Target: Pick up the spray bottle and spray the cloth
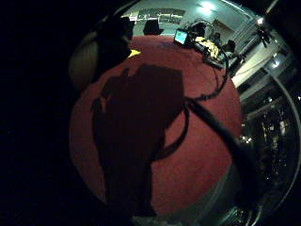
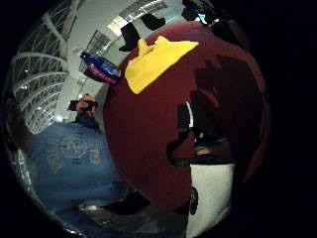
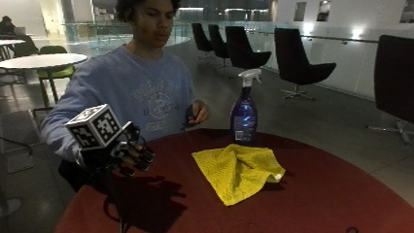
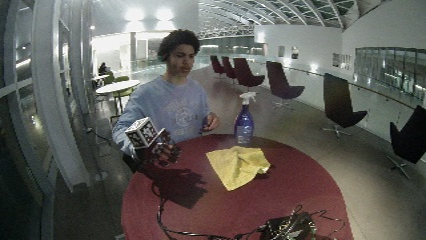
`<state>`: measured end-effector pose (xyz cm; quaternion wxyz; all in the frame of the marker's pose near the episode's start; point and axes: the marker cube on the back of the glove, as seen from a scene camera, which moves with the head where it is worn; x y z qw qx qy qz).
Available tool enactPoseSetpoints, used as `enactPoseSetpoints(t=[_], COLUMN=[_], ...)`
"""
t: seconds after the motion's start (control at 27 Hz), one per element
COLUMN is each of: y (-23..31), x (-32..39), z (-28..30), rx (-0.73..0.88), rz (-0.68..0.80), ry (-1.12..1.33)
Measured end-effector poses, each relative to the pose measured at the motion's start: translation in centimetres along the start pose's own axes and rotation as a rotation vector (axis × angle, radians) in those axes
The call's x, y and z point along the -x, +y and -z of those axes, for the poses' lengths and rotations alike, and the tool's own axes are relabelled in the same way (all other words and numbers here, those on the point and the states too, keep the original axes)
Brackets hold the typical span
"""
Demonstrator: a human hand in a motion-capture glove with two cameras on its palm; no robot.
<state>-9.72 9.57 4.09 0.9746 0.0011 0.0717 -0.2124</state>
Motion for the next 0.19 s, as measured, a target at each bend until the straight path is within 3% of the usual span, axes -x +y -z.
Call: enactPoseSetpoints(t=[0.19], y=[0.64], x=[-0.92], z=[-0.62], rx=[-0.001], rz=[-0.016], ry=[0.017])
